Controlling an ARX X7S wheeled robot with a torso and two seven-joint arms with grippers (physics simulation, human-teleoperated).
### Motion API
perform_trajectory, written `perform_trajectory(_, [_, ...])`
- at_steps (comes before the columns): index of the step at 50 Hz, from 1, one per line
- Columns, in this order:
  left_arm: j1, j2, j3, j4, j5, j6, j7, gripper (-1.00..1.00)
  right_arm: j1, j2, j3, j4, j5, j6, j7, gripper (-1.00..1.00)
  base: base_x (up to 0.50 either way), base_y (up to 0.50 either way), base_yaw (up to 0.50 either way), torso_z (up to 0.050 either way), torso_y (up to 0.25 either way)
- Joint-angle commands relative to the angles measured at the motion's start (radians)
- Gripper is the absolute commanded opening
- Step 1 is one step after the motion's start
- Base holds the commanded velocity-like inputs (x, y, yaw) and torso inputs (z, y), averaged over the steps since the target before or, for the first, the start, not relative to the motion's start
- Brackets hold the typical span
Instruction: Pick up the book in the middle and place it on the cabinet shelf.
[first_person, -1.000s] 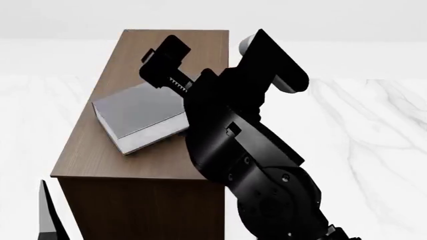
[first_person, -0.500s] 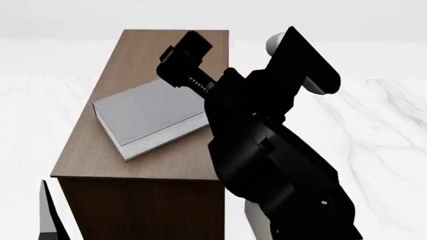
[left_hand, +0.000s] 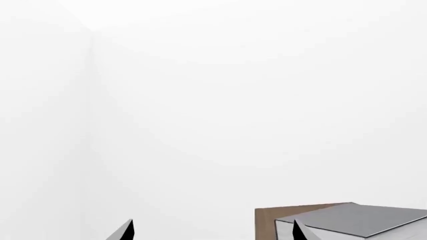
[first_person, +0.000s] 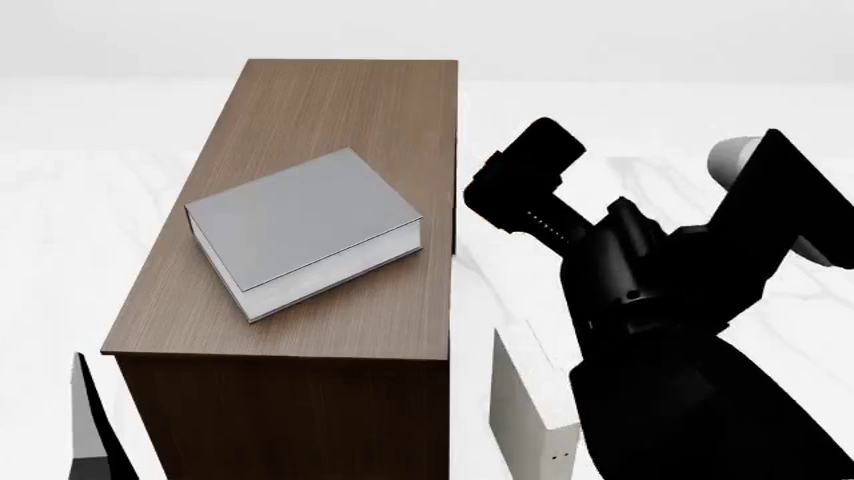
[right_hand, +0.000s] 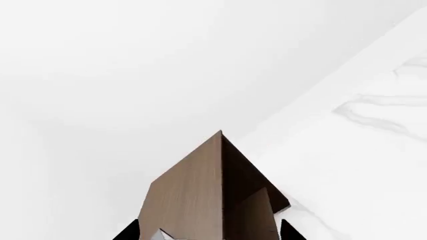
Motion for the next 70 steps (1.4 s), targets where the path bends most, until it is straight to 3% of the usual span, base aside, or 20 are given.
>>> perform_trajectory(1, [0.0, 0.018, -0.02, 0.009, 0.024, 0.005, 0.021, 1.0, -0.13, 0.101, 0.057, -0.096, -0.094, -0.051, -0.042, 1.0, 0.0, 0.0, 0.0, 0.0, 0.0])
perform_trajectory(7, [-0.001, 0.016, -0.025, 0.018, 0.026, 0.0, 0.015, 1.0, -0.269, 0.158, 0.047, -0.15, -0.322, -0.136, -0.039, 1.0, 0.0, 0.0, 0.0, 0.0, 0.0])
perform_trajectory(13, [-0.009, 0.014, -0.037, 0.012, 0.021, -0.006, 0.007, 1.0, -0.441, 0.173, -0.03, -0.081, -0.812, -0.241, 0.021, 1.0, 0.0, 0.0, 0.0, 0.0, 0.0])
perform_trajectory(16, [-0.013, 0.01, -0.05, 0.019, 0.021, -0.009, 0.0, 1.0, -0.498, 0.173, -0.052, -0.02, -1.052, -0.291, 0.089, 1.0, 0.0, 0.0, 0.0, 0.0, 0.0])
perform_trajectory(24, [-0.022, -0.005, -0.094, 0.044, 0.026, -0.012, -0.026, 1.0, -0.607, 0.195, 0.027, -0.006, -1.377, -0.439, 0.301, 1.0, 0.0, 0.0, 0.0, 0.0, 0.0])
perform_trajectory(34, [-0.07, -0.049, -0.227, 0.106, 0.061, -0.054, -0.091, 1.0, -0.588, 0.219, 0.132, -0.019, -1.411, -0.474, 0.384, 1.0, 0.0, 0.0, 0.0, 0.0, 0.0])
perform_trajectory(41, [-0.083, -0.12, -0.412, 0.316, 0.068, -0.169, -0.126, 1.0, -0.586, 0.335, 0.329, -0.154, -1.402, -0.465, 0.492, 1.0, 0.0, 0.0, 0.0, 0.0, 0.0])
perform_trajectory(51, [-0.069, -0.177, -0.604, 0.454, 0.134, -0.246, -0.155, 1.0, -0.678, 0.453, 0.577, -0.279, -1.414, -0.523, 0.559, 1.0, 0.0, 0.0, 0.0, 0.0, 0.0])
perform_trajectory(57, [-0.051, -0.174, -0.753, 0.49, 0.126, -0.244, -0.195, 1.0, -0.8, 0.452, 0.813, -0.346, -1.468, -0.542, 0.587, 1.0, 0.0, 0.0, 0.0, 0.0, 0.0])
perform_trajectory(70, [-0.035, -0.169, -0.894, 0.526, 0.109, -0.237, -0.214, 1.0, -0.875, 0.398, 1.006, -0.417, -1.446, -0.552, 0.55, 1.0, 0.0, 0.0, 0.0, 0.0, 0.0])
